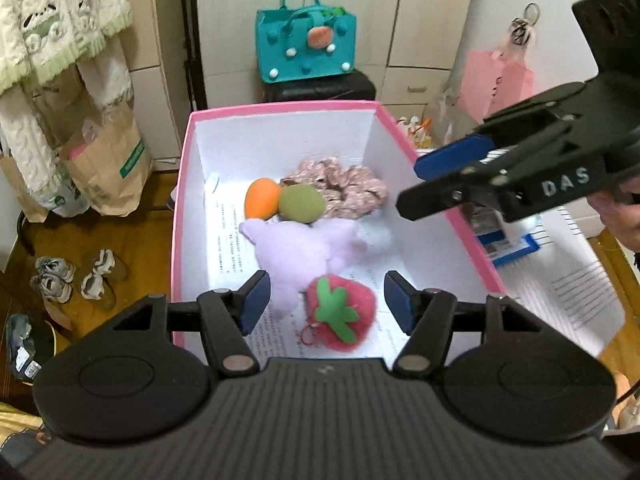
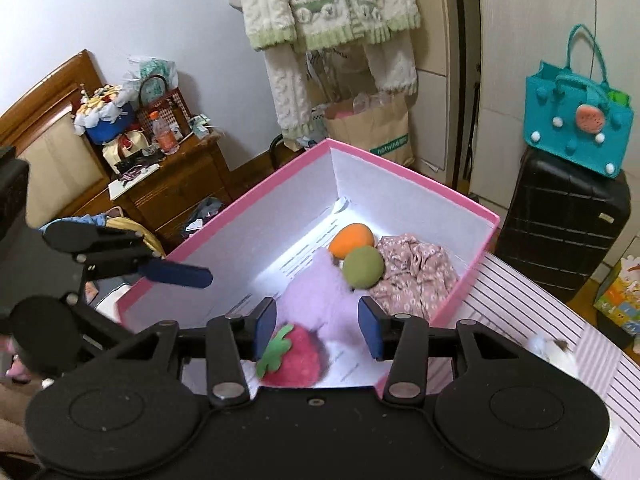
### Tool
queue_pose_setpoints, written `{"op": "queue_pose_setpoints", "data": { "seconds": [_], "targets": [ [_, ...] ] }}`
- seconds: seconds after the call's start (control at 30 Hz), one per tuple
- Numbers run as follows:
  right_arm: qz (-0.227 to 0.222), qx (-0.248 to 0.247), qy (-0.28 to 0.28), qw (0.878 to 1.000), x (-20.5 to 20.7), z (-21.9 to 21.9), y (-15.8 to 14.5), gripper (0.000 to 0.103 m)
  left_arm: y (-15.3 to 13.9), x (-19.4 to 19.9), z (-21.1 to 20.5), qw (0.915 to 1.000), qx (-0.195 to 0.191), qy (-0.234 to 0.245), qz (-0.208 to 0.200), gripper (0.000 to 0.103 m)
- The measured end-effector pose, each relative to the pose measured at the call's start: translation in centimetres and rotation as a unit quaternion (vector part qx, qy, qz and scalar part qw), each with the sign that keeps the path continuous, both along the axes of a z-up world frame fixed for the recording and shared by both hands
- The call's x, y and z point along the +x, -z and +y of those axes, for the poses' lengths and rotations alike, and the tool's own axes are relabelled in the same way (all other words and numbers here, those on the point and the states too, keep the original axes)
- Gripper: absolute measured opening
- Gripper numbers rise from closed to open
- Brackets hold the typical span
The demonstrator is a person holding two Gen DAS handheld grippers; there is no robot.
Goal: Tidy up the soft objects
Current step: 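Move both tools back toward the white SOFT COTTON bag on the table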
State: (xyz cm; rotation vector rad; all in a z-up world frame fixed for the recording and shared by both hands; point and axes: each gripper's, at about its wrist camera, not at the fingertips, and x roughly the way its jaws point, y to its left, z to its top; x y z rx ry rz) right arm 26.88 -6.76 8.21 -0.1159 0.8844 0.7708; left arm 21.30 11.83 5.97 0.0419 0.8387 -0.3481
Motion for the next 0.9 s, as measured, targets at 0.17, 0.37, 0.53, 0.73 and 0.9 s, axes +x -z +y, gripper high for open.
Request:
{"op": "queue_pose_setpoints", "data": {
  "seconds": [0.17, 0.37, 0.53, 0.73, 0.9],
  "targets": [
    [-0.005, 0.008, -0.004, 1.0, -3.0, -1.9, -1.6, 0.052, -1.6, -2.2, -1.1, 0.9999, -0.004, 0.014, -0.001, 0.064],
    [-0.029, 0.028, 0.0, 0.999, -6.4, -5.0, -2.9, 0.052, -3.2, -4.9, -2.8, 0.9994, 0.019, 0.02, -0.019, 0.064],
    [-0.054, 0.03, 0.008, 0.998, -9.1, -7.1, -4.1, 0.053, -5.0, -7.1, -4.3, 0.9983, 0.03, 0.031, -0.039, 0.067],
    [-0.086, 0.029, 0.02, 0.996, -12.1, -9.9, -4.9, 0.055, -6.2, -9.1, -6.3, 0.9965, 0.041, 0.049, -0.053, 0.07],
    [-0.103, 0.029, 0.033, 0.994, -14.3, -12.3, -4.8, 0.056, -6.2, -10.1, -8.2, 0.9955, 0.041, 0.063, -0.058, 0.071]
  ]
}}
